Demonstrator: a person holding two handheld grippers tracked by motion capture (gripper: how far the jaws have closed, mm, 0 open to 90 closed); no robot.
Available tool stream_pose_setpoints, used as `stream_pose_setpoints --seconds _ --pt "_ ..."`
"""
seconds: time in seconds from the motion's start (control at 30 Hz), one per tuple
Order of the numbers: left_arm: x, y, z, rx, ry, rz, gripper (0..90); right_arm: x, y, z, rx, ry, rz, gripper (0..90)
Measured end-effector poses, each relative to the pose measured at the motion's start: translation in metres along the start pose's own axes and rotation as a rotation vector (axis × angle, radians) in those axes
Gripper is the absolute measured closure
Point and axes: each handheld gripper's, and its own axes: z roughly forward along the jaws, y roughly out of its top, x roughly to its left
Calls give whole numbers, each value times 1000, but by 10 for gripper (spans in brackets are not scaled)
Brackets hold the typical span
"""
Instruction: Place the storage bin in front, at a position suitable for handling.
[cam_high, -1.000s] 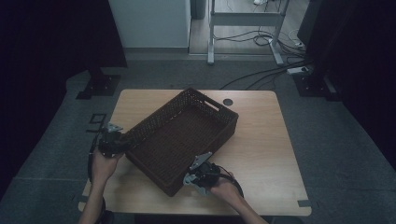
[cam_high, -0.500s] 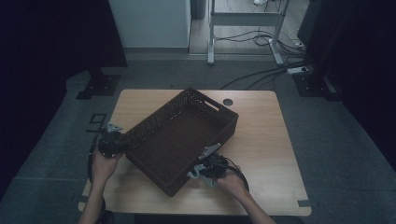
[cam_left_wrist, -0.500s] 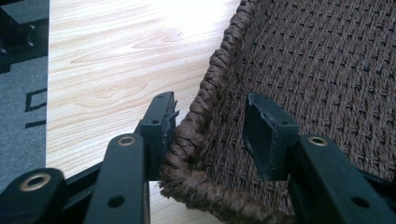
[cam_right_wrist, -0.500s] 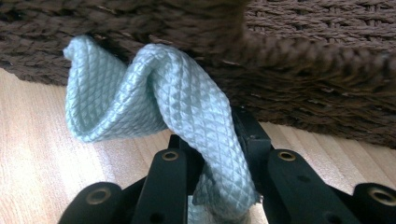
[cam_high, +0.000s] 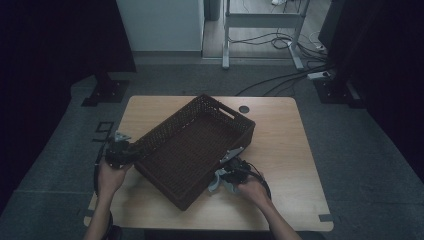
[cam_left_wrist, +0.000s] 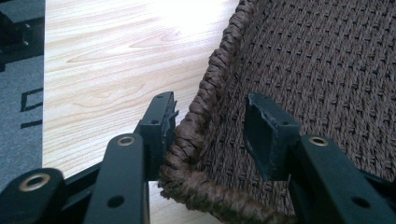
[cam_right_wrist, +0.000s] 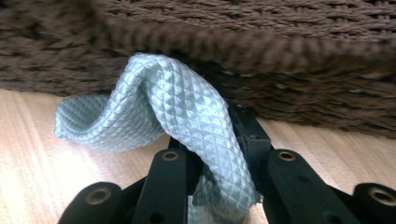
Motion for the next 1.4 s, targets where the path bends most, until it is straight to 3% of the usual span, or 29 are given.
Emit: stream_pose_setpoints --seconds 0.07,0.2,0.3,0.63,1.0,1.4 --pt "0 0 0 0 0 0 539 -4 0 -1 2 -15 3 747" --pt "1 0 0 0 -4 -2 539 -14 -2 -1 -2 3 22 745" --pt "1 0 0 0 -4 -4 539 -21 -2 -3 5 -35 33 746" --pt "2 -1 1 1 -14 -11 537 -56 -11 -8 -14 -69 130 745" --pt "2 -1 1 -2 -15 -13 537 -82 -11 -11 -7 -111 163 744" --pt "2 0 1 3 -15 -11 537 -115 -18 -16 -21 -171 239 744"
